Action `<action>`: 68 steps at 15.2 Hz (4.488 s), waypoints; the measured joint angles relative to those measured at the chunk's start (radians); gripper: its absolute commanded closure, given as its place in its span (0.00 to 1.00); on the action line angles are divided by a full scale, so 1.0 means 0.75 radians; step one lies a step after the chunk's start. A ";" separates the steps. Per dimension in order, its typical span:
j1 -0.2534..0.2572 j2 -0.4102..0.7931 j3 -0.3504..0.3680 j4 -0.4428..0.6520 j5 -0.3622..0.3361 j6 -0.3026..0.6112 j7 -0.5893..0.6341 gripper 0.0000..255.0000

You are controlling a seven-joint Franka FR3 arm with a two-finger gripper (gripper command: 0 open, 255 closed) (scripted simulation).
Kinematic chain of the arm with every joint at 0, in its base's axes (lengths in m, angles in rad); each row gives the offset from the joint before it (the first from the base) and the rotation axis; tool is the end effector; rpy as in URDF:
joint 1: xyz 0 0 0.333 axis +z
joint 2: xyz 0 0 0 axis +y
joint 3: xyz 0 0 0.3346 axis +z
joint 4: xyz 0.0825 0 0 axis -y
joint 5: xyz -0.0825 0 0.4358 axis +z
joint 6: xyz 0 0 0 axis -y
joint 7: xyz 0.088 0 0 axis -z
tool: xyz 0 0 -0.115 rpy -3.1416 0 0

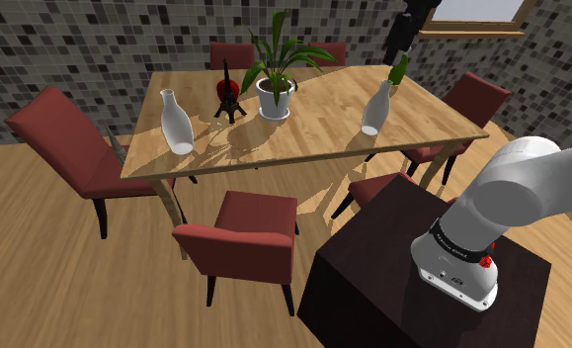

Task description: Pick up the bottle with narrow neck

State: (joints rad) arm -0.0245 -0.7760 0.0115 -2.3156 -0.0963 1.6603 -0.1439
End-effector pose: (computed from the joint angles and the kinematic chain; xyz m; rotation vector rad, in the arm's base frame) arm 0.3586 -0.0138 0.6226 3.0168 0.1977 0.1694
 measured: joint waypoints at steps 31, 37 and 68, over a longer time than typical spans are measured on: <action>-0.086 1.054 -0.804 0.409 0.252 0.605 -1.038 0.00; -0.215 1.421 -0.815 0.704 0.520 0.570 -1.289 0.00; -0.375 1.693 -0.767 0.973 0.675 0.504 -1.427 1.00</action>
State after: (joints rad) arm -0.3056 0.4936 -0.5640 -1.5857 0.4101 2.0384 -1.2142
